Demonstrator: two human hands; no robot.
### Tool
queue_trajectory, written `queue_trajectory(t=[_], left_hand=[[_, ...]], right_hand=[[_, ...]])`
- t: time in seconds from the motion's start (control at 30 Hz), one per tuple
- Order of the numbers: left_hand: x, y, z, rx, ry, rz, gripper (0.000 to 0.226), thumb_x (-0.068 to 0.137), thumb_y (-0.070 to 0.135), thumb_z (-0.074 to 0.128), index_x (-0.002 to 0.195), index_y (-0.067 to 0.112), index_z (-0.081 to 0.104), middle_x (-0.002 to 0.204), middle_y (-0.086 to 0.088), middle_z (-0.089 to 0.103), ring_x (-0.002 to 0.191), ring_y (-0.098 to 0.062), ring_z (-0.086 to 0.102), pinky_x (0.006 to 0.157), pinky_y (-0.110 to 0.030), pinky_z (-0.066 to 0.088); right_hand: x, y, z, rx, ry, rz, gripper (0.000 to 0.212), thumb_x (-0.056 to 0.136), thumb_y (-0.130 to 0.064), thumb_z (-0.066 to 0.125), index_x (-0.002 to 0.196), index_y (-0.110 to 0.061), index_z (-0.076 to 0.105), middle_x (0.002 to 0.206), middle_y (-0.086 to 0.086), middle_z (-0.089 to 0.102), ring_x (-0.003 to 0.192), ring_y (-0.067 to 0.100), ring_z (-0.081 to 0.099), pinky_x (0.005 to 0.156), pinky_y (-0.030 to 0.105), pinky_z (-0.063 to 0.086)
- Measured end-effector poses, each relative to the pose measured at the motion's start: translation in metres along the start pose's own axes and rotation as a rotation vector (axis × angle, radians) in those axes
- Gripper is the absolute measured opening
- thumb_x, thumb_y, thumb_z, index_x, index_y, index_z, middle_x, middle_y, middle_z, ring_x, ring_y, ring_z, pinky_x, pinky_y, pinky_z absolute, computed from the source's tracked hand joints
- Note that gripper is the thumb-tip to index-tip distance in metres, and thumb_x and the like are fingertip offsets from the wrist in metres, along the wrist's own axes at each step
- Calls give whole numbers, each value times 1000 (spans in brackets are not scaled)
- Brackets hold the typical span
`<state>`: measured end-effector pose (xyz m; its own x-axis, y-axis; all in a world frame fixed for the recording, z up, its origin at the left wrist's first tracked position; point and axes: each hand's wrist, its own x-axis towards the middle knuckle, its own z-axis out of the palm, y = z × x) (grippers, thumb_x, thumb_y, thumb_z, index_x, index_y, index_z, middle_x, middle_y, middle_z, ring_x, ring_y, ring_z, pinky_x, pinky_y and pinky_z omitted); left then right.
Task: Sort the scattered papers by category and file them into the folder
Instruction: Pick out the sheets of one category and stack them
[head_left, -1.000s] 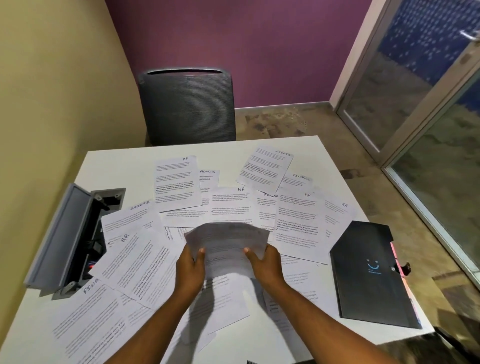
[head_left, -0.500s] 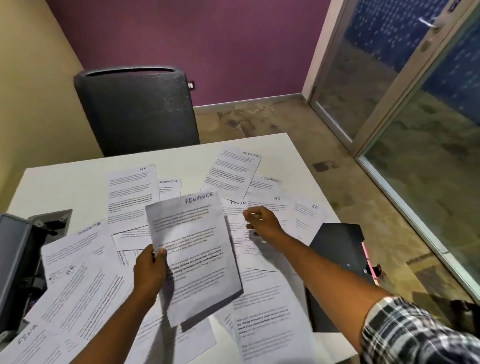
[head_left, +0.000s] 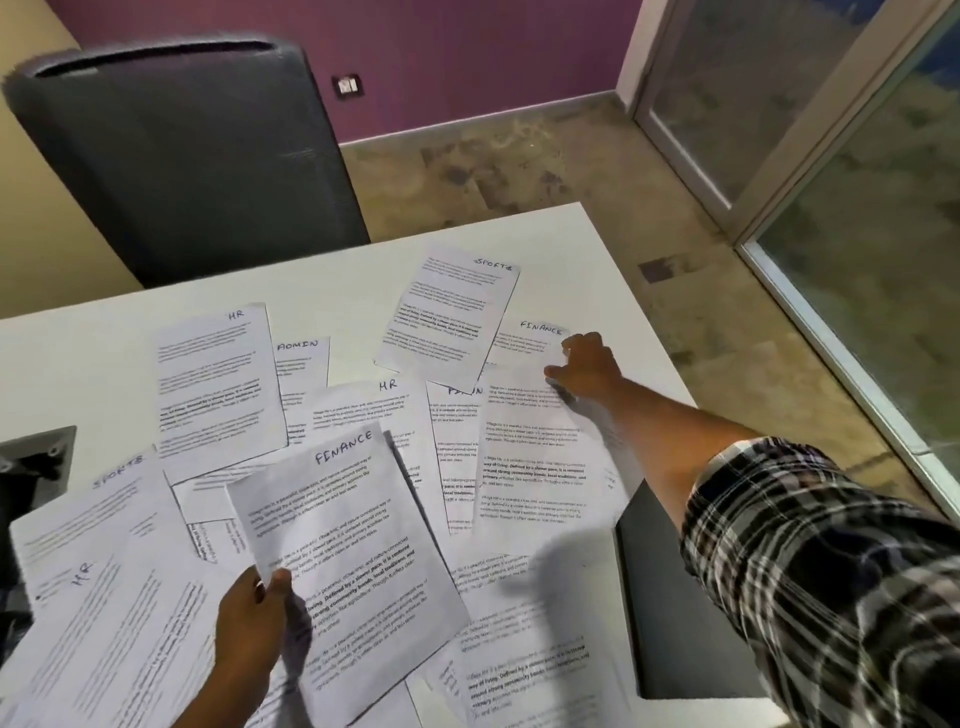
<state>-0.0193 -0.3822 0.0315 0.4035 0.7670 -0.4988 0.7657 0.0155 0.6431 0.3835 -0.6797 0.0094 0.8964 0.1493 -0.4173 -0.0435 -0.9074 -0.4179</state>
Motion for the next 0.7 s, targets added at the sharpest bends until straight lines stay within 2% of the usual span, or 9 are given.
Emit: queue_trajectory(t=[0.07,0.17,0.33,0.4,0.53,0.63,0.7], left_hand=[[5,-3,3,27,6,-12,15,98,18,57,93,6,63,85,-17,67,81,-36,62,74,-42,46],[12,-8,5,70,0,-13,17,97,18,58,86,6,64,80,-18,67,79,-37,62,70,-41,44],[24,-24,3,132,2,-36,19,95,20,60,80,10,64,75,-16,70,77,-36,65,78,-49,51],[29,-28,5,157,-6,-55,18,95,18,60,80,10,64,74,-16,70,77,-37,66,80,-51,52],[33,-27,12,191,-13,-65,17,95,13,60,81,6,64,73,-16,68,77,-35,63,74,-43,47],[38,-24,13,202,-16,-58,15,95,11,60,83,4,64,72,-17,66,76,-34,61,73,-42,44],[40,-22,12,200,-12,-57,14,95,10,60,84,3,64,73,-18,65,76,-34,60,72,-41,43]], right_hand=[[16,-2,4,-12,64,-19,73,79,-39,74,141,-12,47,140,11,39,127,35,46,99,40,48],[34,-3,13,-20,131,-7,87,75,-51,77,143,-12,40,140,12,38,128,37,44,100,47,48],[48,-1,25,-183,131,-18,102,69,-66,79,148,-18,37,141,9,42,128,38,43,99,49,46],[50,1,29,-226,128,-41,99,70,-65,79,149,-22,37,143,7,40,129,37,42,99,49,45],[57,-6,28,-207,100,-34,89,70,-59,83,143,-23,44,139,5,47,129,35,45,101,49,43],[60,-13,24,-198,64,4,72,67,-56,86,123,-18,58,120,6,67,112,33,62,94,44,48],[58,-18,22,-165,64,42,63,65,-54,88,111,-18,65,107,7,73,101,31,68,90,41,52]])
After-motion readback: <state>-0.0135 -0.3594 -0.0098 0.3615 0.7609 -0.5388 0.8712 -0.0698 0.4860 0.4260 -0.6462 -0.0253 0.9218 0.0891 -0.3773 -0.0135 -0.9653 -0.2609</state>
